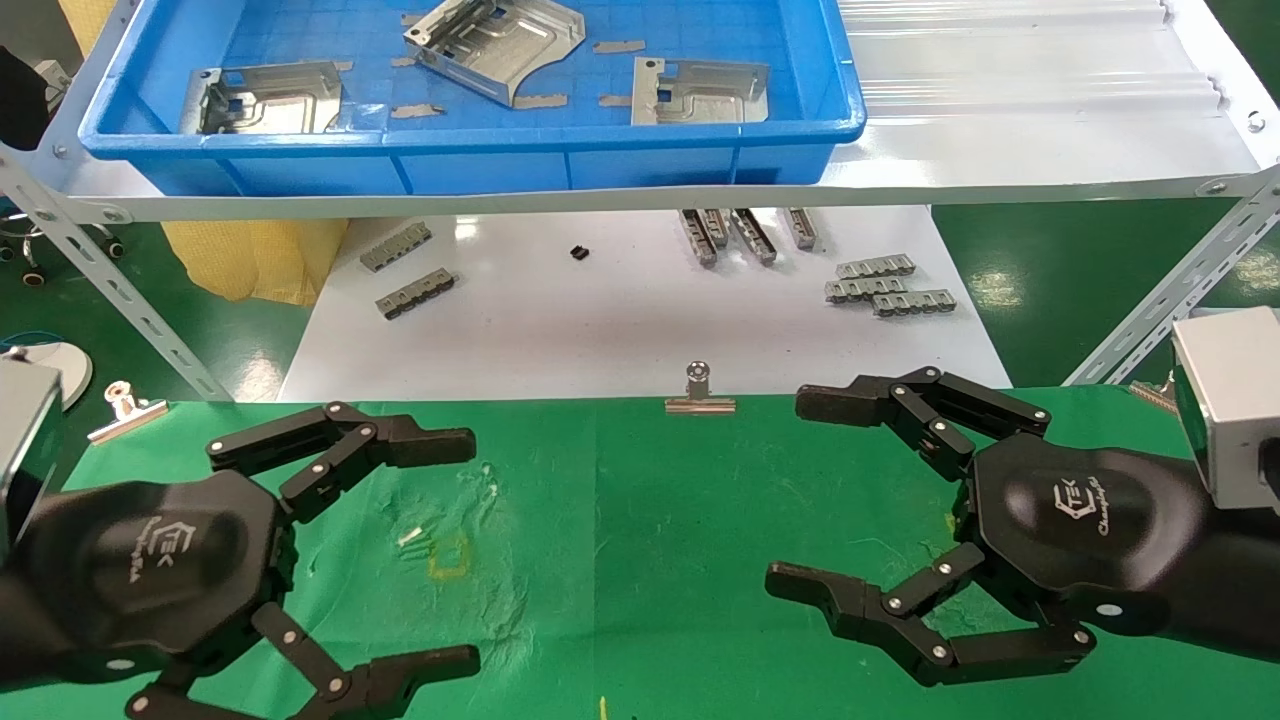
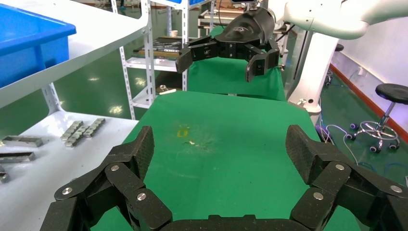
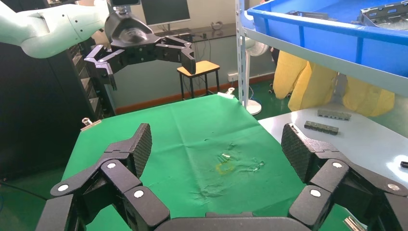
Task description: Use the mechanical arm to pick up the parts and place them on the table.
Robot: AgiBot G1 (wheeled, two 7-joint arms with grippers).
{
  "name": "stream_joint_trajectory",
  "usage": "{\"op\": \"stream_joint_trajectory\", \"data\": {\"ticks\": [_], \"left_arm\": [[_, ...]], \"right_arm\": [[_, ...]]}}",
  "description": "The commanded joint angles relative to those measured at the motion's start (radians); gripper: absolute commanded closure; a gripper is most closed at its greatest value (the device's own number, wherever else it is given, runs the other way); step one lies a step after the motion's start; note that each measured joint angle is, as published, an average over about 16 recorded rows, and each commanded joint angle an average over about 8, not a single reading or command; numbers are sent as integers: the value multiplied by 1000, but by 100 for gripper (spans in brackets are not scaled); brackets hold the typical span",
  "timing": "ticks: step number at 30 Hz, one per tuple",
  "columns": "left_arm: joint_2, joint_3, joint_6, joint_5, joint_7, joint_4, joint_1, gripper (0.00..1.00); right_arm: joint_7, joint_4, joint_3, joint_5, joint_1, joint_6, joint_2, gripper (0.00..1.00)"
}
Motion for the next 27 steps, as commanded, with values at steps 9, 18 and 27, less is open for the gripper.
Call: {"op": "stream_joint_trajectory", "data": {"ticks": [9,18,27], "left_arm": [[0,0,0,0,0,0,0,0],[0,0,0,0,0,0,0,0],[0,0,0,0,0,0,0,0]], "right_arm": [[0,0,0,0,0,0,0,100],[0,0,0,0,0,0,0,100],[0,0,0,0,0,0,0,100]]}}
